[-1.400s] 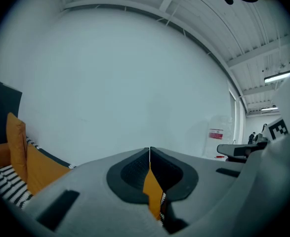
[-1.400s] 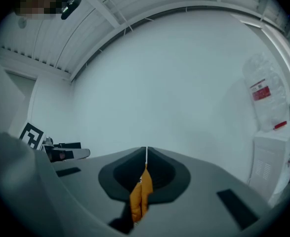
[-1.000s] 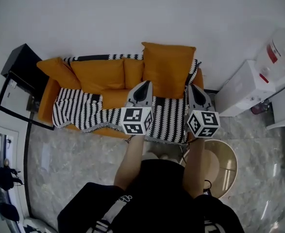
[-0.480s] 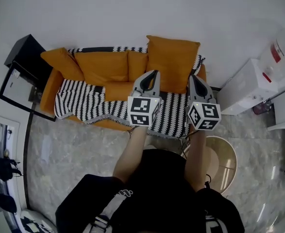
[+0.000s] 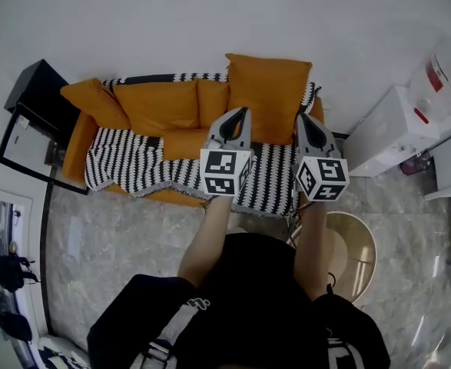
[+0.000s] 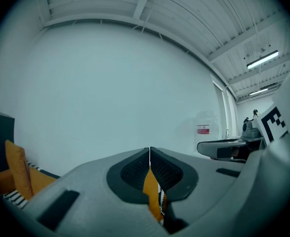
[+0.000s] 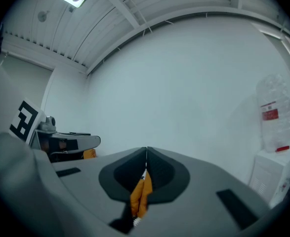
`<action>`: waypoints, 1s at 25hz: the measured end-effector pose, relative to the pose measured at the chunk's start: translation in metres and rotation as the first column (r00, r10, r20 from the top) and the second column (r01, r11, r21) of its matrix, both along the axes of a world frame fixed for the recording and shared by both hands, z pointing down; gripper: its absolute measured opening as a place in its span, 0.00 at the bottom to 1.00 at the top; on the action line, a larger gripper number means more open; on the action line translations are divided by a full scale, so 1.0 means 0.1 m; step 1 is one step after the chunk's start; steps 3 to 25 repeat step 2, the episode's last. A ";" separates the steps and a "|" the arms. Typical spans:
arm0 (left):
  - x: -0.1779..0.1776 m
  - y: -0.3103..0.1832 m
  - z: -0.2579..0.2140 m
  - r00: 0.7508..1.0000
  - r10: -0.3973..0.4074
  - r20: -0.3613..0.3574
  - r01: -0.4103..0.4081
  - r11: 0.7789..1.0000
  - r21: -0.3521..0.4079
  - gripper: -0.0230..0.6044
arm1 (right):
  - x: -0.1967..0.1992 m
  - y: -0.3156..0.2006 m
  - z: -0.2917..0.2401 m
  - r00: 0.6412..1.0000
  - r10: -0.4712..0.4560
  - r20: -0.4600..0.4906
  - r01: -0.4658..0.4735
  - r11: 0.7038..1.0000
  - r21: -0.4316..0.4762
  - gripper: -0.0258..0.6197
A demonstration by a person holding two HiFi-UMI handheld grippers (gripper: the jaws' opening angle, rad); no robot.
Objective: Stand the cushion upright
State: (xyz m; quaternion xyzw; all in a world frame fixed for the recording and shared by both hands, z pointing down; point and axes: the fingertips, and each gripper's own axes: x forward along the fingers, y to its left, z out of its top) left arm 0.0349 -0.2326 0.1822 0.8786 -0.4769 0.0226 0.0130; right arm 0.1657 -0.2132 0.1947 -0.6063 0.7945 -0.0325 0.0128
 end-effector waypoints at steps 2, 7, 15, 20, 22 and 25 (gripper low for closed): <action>0.04 -0.02 0.00 1.000 0.002 0.003 -0.002 1.000 0.000 0.06 | 0.04 -0.02 0.00 1.000 0.000 -0.003 0.000 1.000 -0.001 0.06; 0.04 -0.02 0.00 1.000 0.002 0.003 -0.002 1.000 0.000 0.06 | 0.04 -0.02 0.00 1.000 0.000 -0.003 0.000 1.000 -0.001 0.06; 0.04 -0.02 0.00 1.000 0.002 0.003 -0.002 1.000 0.000 0.06 | 0.04 -0.02 0.00 1.000 0.000 -0.003 0.000 1.000 -0.001 0.06; 0.04 -0.02 0.00 1.000 0.002 0.003 -0.002 1.000 0.000 0.06 | 0.04 -0.02 0.00 1.000 0.000 -0.003 0.000 1.000 -0.001 0.06; 0.04 -0.02 0.00 1.000 0.002 0.003 -0.002 1.000 0.000 0.06 | 0.04 -0.02 0.00 1.000 0.000 -0.003 0.000 1.000 -0.001 0.06; 0.04 -0.02 0.00 1.000 0.002 0.003 -0.002 1.000 0.000 0.06 | 0.04 -0.02 0.00 1.000 0.000 -0.003 0.000 1.000 -0.001 0.06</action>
